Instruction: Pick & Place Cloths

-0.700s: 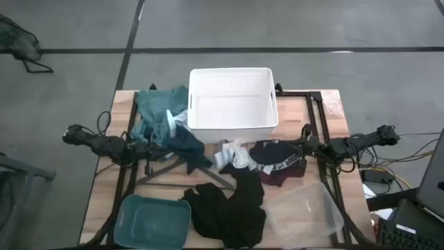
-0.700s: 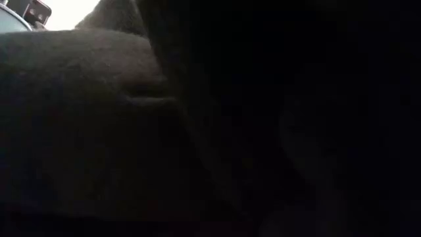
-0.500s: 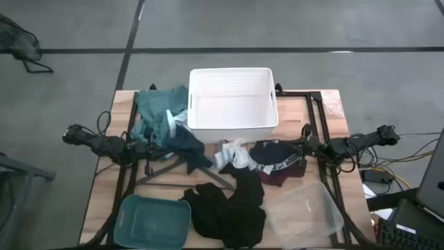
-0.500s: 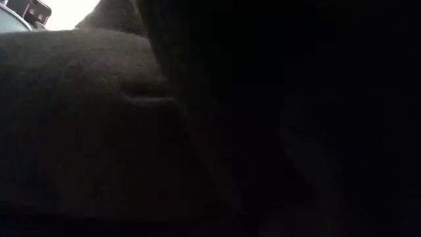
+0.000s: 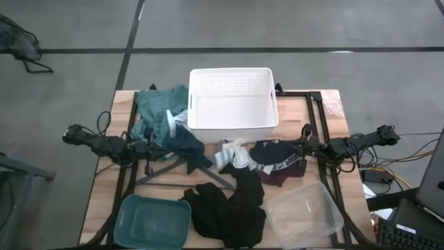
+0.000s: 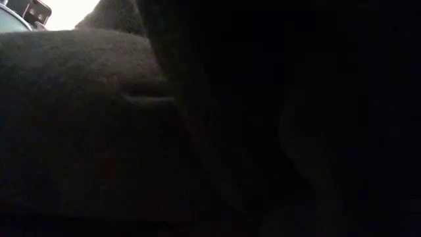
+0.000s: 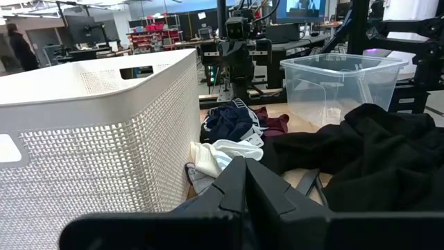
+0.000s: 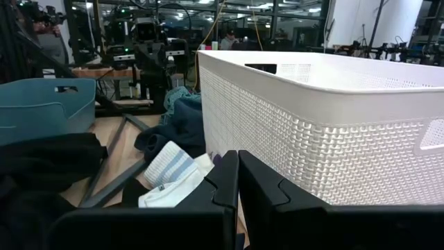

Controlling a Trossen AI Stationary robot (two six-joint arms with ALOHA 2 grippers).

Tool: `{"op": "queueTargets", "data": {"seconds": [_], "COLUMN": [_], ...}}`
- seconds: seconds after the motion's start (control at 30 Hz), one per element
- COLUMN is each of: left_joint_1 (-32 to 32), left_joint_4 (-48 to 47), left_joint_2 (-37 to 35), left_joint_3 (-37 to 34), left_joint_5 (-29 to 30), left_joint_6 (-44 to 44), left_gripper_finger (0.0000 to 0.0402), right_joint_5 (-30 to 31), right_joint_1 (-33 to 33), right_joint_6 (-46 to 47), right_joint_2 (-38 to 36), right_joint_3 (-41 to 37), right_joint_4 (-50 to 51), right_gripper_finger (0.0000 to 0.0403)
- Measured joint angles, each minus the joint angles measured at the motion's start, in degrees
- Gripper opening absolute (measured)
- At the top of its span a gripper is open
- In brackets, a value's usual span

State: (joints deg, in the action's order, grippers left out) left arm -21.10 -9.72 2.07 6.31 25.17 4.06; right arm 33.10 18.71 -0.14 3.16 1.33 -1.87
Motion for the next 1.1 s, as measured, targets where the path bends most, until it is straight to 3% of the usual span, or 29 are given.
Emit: {"op": "queueTargets", "data": {"seconds": [0.47,0.67,0.97,1.1], "left_joint_1": [-0.02,-0.07,-0.04,-0.04], "left_joint_4": [-0.02,-0.02,-0.02,-0.02], "left_joint_2": [0.01,0.00,0.01,0.00], "left_joint_3": [0.00,0.00,0.00,0.00], "left_joint_5": [-0.02,-0.02,0.00,0.00], "left_joint_6": [0.01,0.00,0.00,0.00], "left_gripper_finger": [0.0012,0.0012,0.0012,0.0012], "right_joint_5": [0.00,0.02,-0.04,-4.62], "right_joint_1": [0.01,0.01,0.01,0.03], "right_joint_6": [-1.07,9.72,12.67,17.23], "right_joint_2": [0.00,0.00,-0.02,1.31], "right_joint_3": [0.01,0.00,-0.01,1.60], "right_joint_4": [-0.05,-1.58,-9.15,-6.60], "right_gripper_finger": [0.0008,0.0008,0.0008,0.0008]}}
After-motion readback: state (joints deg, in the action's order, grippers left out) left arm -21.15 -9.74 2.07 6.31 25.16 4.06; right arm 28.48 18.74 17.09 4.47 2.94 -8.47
